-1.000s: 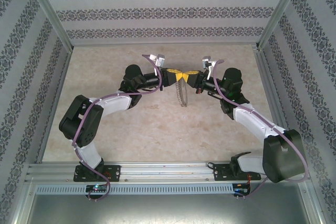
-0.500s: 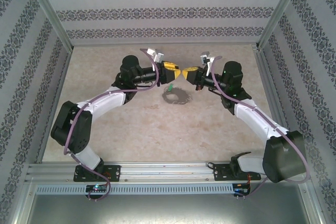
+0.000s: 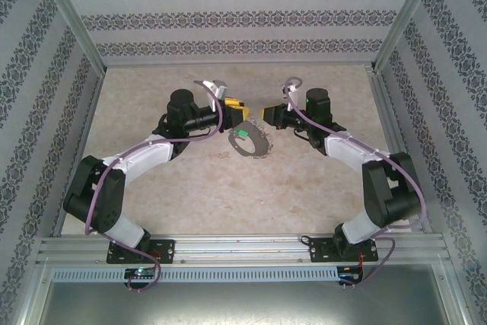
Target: Put the keys on the keyring
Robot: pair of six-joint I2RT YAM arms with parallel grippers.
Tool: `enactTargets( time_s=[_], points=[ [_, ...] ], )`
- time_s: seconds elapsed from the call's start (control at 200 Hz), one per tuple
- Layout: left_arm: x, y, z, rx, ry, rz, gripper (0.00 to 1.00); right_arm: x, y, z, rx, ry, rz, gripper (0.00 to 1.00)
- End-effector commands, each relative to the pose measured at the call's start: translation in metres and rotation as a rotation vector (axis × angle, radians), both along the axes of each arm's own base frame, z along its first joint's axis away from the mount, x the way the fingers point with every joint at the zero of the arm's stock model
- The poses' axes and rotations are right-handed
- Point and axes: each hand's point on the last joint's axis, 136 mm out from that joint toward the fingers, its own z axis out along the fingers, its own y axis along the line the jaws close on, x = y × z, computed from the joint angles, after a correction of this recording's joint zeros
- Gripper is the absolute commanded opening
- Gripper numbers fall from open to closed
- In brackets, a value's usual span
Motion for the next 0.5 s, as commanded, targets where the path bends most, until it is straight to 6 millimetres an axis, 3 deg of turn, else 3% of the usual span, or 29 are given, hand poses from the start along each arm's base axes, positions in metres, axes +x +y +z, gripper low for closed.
enactTargets(
  time_s=[0.0, 0.235, 0.495],
  points=[
    [0.010, 0.021, 0.008, -0.038, -0.039, 0.111, 0.45, 0.013, 0.010, -0.006, -0.027, 0.007, -0.041, 0.38],
    [0.023, 0.051, -0.029, -0.031, 0.051, 0.234, 0.48, 0.022, 0.022, -0.044, -0.093, 0.069, -0.107, 0.56],
    [0.039, 0.080, -0.057, 0.001, 0.142, 0.349, 0.54, 0.023, 0.049, -0.074, -0.207, 0.144, -0.118, 0.56]
  ],
)
